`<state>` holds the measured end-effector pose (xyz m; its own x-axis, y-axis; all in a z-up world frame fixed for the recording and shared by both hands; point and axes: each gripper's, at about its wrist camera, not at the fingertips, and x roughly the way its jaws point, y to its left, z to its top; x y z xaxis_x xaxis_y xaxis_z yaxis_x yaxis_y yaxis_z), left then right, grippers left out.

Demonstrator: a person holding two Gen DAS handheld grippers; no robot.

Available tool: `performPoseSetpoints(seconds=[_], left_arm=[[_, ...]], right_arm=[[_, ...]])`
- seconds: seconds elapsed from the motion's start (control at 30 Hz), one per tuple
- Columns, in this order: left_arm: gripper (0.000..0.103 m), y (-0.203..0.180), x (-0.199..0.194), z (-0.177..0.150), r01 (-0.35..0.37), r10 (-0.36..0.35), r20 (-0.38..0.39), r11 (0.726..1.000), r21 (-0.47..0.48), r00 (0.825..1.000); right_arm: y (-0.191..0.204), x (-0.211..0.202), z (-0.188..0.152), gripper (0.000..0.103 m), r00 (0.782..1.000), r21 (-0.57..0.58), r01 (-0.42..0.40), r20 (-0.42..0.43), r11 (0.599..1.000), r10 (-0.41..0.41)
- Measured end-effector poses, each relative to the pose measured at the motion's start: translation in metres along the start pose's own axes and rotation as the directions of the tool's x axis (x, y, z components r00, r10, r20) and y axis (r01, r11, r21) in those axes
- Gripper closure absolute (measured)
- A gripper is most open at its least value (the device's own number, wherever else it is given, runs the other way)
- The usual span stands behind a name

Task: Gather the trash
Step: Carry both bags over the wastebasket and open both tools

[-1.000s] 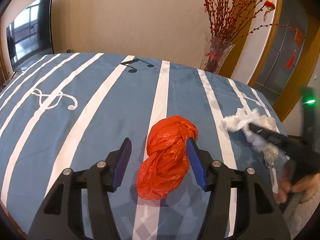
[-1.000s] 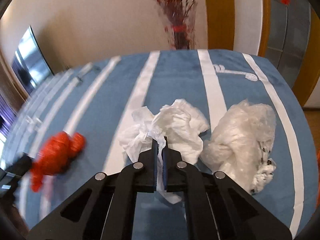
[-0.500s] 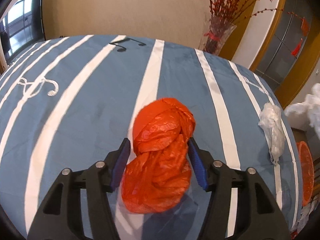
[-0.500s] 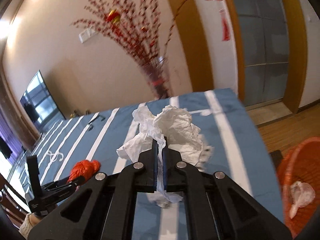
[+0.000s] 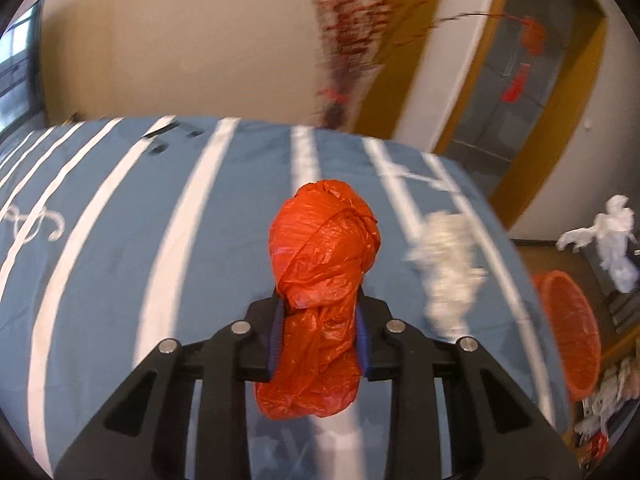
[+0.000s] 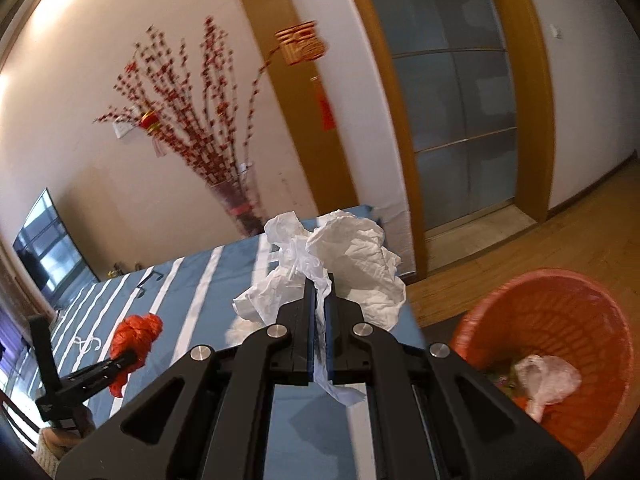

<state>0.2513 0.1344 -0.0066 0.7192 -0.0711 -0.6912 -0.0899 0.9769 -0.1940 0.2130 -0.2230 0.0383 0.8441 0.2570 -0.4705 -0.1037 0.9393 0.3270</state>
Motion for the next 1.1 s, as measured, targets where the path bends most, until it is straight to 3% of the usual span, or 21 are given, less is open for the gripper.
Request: performPoseSetpoints(seconds=[0.2, 0.5, 0.83, 0.93, 1.0, 1.1], left_arm=[[0.074, -0.079, -0.012, 0.001, 0.139, -0.141, 0.010, 0.986, 0.088, 0.990], [0.074, -0.210, -0.008, -0.016, 0.339, -0.334, -0.062, 0.919, 0.200, 0.941], [0.073, -0.303, 0.014, -0.049, 0.452, -0.420, -0.173, 0.854, 0.257, 0.891], [0.072, -0.318, 0.025, -0.056, 0.469, -0.427, -0.205, 0.845, 0.258, 0.881], [0.070, -0.328, 0.033, -0.062, 0.479, -0.429, -0.228, 0.839, 0.258, 0.874], [0.066, -0.338, 0.043, -0.069, 0.484, -0.425, -0.255, 0.836, 0.259, 0.869]], right_arm=[[-0.042, -0.031, -0.001, 0.099, 0.998, 0.045, 0.058, 0.031, 0.997, -0.060], [-0.110, -0.071, -0.006, 0.099, 0.985, 0.132, 0.156, 0.056, 0.979, -0.164], [-0.174, -0.088, -0.016, 0.098, 0.970, 0.247, 0.225, 0.033, 0.942, -0.241], [-0.190, -0.079, -0.018, 0.094, 0.973, 0.294, 0.221, -0.006, 0.930, -0.229], [-0.198, -0.074, -0.021, 0.077, 0.974, 0.312, 0.222, -0.028, 0.924, -0.224], [-0.207, -0.073, -0.027, 0.067, 0.974, 0.335, 0.224, -0.041, 0.915, -0.223]])
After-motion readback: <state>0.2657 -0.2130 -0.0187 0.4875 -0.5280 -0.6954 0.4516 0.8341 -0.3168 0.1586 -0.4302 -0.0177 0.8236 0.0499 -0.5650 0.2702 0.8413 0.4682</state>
